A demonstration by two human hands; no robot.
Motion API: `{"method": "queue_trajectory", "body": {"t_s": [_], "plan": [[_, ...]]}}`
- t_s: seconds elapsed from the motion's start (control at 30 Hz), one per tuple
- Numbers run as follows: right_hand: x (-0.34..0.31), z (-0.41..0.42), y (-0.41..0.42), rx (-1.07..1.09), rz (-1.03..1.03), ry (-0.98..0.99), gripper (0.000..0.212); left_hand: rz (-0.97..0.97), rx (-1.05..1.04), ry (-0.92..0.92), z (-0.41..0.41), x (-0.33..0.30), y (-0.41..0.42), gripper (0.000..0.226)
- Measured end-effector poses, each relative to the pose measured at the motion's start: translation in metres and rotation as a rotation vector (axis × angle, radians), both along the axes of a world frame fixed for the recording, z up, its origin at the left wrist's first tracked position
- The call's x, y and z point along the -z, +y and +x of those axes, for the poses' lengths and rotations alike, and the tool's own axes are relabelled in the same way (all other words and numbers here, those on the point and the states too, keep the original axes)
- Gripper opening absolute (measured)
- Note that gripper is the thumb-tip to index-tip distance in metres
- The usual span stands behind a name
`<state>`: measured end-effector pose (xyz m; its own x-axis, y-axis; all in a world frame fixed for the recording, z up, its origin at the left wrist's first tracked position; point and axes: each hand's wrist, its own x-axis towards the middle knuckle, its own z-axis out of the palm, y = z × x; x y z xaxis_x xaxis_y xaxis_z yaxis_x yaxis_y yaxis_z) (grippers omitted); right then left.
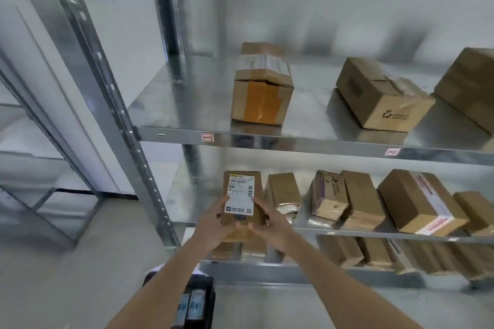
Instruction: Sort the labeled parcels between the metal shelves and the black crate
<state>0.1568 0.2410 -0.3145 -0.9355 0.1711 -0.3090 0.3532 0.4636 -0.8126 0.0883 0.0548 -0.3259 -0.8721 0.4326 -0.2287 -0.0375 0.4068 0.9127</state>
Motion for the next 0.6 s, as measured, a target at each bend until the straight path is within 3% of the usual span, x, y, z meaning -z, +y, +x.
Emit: {"method": "queue_trajectory", "body": {"t_s": [0.13,0.6], "plan": [[0.026,-0.033,0.009,0.004,-0.02,-0.034,0.075,-0.037,0.022,-0.021,-0.033,0.021,0.016,0.07],[0.07,-0.09,0.021,-0.002,0.04,0.001,0.076,-0.089,-0.078,-0.089,-0.089,0.065,0.039,0.085]]}}
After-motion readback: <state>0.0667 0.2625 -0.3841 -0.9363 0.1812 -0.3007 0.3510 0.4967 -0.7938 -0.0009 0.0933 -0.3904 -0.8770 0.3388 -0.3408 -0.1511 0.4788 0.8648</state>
